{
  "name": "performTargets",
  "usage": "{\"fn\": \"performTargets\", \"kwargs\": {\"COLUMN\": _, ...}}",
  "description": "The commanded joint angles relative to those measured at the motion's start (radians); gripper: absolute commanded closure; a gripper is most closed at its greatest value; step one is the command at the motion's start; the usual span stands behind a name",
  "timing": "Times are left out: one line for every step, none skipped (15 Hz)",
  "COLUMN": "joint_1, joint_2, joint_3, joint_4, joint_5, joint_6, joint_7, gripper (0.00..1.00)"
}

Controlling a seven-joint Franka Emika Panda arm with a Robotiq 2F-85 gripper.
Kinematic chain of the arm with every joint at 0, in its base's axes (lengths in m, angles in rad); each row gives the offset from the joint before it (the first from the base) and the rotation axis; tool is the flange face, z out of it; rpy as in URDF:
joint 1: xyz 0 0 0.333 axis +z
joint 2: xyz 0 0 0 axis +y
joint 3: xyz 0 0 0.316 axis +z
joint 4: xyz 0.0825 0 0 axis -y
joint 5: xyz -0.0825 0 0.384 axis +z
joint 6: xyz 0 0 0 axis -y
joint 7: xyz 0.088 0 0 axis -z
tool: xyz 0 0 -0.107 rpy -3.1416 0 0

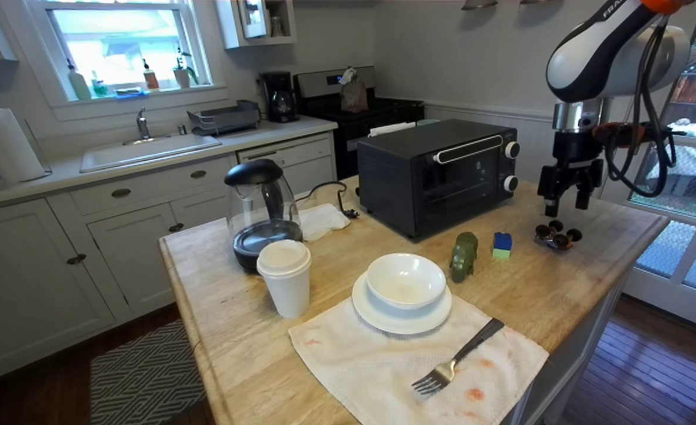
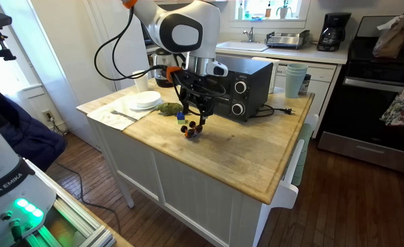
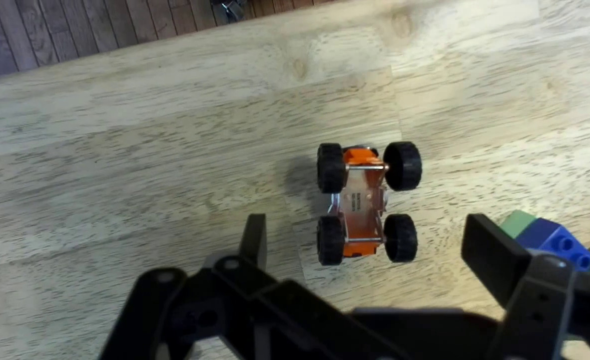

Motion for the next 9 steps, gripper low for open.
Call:
{"fn": "performTargets", "kwargs": {"joint_1": -0.018, "joint_2": 0.076, "joint_3": 0.018, "joint_4": 0.069, "joint_5": -0.027, "joint_6": -0.001, "joint_7": 0.060, "gripper": 0.00}}
{"fn": "performTargets", "kwargs": {"joint_1": -0.022, "joint_2": 0.090, "joint_3": 0.023, "joint_4": 0.083, "joint_5": -0.020, "joint_6": -0.013, "joint_7": 0.059, "gripper": 0.00}}
{"fn": "performTargets", "kwargs": {"joint_1": -0.022, "joint_2": 0.103, "joint_3": 0.025, "joint_4": 0.092, "joint_5": -0.021, "joint_6": -0.018, "joint_7": 0.062, "gripper": 0.00}}
{"fn": "performTargets", "kwargs": {"joint_1": -0.023, "joint_2": 0.117, "joint_3": 0.026, "joint_4": 0.102, "joint_5": -0.023, "joint_6": -0.019, "joint_7": 0.065, "gripper": 0.00}}
{"fn": "performTargets", "kwargs": {"joint_1": -0.025, "joint_2": 0.133, "joint_3": 0.027, "joint_4": 0.115, "joint_5": -0.024, "joint_6": -0.022, "joint_7": 0.065, "gripper": 0.00}}
{"fn": "performTargets", "kwargs": {"joint_1": -0.027, "joint_2": 0.148, "joint_3": 0.028, "joint_4": 0.128, "joint_5": -0.024, "joint_6": -0.024, "joint_7": 0.066, "gripper": 0.00}}
{"fn": "performTargets", "kwargs": {"joint_1": -0.034, "joint_2": 0.161, "joint_3": 0.033, "joint_4": 0.141, "joint_5": -0.016, "joint_6": -0.033, "joint_7": 0.057, "gripper": 0.00}}
{"fn": "performTargets", "kwargs": {"joint_1": -0.041, "joint_2": 0.174, "joint_3": 0.039, "joint_4": 0.155, "joint_5": -0.009, "joint_6": -0.044, "joint_7": 0.046, "gripper": 0.00}}
{"fn": "performTargets", "kwargs": {"joint_1": -0.049, "joint_2": 0.184, "joint_3": 0.046, "joint_4": 0.166, "joint_5": -0.002, "joint_6": -0.060, "joint_7": 0.037, "gripper": 0.00}}
